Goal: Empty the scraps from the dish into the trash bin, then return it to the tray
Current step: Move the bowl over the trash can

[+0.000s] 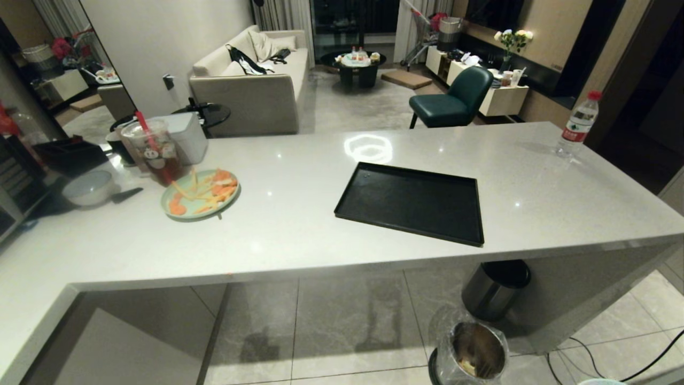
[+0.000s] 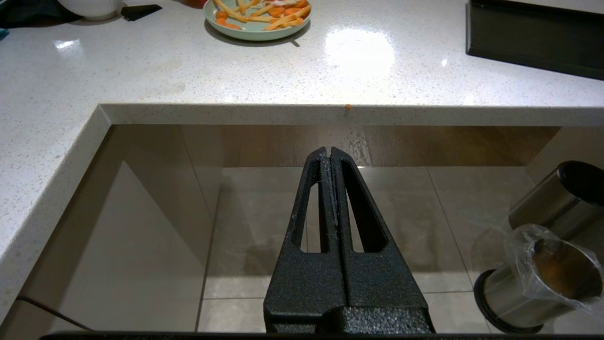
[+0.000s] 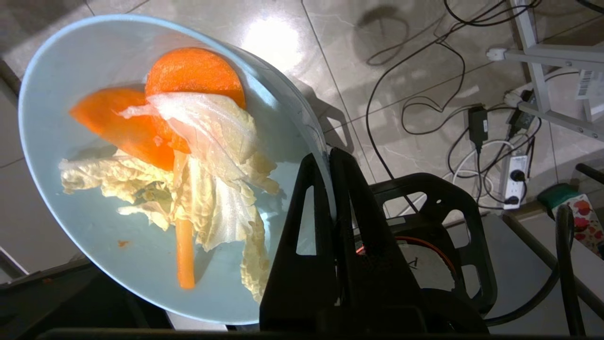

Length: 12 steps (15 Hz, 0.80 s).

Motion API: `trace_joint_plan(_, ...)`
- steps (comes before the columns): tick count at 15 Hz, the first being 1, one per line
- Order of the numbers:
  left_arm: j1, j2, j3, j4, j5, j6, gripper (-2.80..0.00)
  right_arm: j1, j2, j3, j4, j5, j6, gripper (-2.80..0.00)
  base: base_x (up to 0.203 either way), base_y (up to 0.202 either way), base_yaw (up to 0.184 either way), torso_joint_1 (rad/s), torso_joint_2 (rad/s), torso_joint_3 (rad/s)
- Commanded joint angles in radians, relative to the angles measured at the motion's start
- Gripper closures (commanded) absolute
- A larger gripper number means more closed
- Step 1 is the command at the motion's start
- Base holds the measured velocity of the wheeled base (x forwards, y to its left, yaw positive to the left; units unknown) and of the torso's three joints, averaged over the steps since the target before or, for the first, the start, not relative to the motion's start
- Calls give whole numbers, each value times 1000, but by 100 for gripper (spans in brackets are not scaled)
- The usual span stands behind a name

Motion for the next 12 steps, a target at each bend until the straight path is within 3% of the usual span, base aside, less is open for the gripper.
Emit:
trace_joint_plan(1, -1, 1, 0, -1, 0, -1, 0, 0, -2, -14, 7, -1, 6, 0, 0, 0, 0, 0, 0, 0)
trace_joint_plan(10, 0, 1, 0, -1, 0, -1, 0, 0, -8, -13, 20, -1, 8, 0, 0, 0, 0, 0, 0, 0)
trace_joint_plan(12, 0, 1, 0, -1, 0, -1, 0, 0, -8, -10, 20, 0, 11, 0, 8, 9, -108, 3, -1, -1)
